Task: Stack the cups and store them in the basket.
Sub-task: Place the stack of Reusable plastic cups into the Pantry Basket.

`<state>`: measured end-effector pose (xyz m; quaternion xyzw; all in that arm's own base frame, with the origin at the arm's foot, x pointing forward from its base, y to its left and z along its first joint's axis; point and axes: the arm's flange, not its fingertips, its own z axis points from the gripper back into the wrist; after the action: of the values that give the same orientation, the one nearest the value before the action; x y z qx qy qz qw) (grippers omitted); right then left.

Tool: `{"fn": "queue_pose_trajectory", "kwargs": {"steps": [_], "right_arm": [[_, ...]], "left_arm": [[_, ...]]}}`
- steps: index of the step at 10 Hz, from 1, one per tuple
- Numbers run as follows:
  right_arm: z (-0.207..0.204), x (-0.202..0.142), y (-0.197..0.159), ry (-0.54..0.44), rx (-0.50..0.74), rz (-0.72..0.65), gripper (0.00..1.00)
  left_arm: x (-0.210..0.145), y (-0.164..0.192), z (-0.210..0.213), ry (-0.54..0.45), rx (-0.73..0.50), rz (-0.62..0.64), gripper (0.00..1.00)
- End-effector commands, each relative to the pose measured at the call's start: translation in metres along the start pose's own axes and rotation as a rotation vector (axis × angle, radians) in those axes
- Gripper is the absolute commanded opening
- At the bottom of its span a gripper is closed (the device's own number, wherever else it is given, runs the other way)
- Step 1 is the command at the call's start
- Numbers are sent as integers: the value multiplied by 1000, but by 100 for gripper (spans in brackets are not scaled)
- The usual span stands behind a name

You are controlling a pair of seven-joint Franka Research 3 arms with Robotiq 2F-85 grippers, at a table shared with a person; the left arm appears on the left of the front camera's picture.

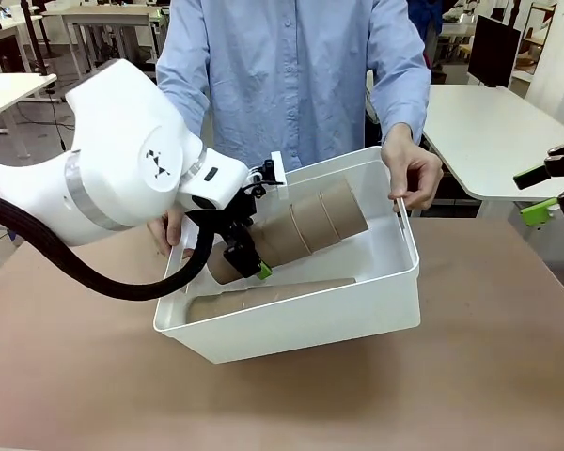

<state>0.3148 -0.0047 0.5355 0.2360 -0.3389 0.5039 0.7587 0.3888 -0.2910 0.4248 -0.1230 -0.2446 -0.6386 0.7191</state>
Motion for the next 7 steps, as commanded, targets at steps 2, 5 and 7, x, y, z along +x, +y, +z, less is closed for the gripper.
{"fn": "queue_pose_trajectory", "kwargs": {"steps": [2, 5, 7], "right_arm": [[0, 1, 0, 3, -8, -1, 100], [0, 1, 0, 3, -8, -1, 100], [0, 1, 0, 3, -8, -1, 100]], "left_arm": [[7, 8, -17, 10, 43, -13, 84], [7, 14, -33, 6, 55, -33, 84], [9, 18, -31, 3, 33, -46, 100]]}}
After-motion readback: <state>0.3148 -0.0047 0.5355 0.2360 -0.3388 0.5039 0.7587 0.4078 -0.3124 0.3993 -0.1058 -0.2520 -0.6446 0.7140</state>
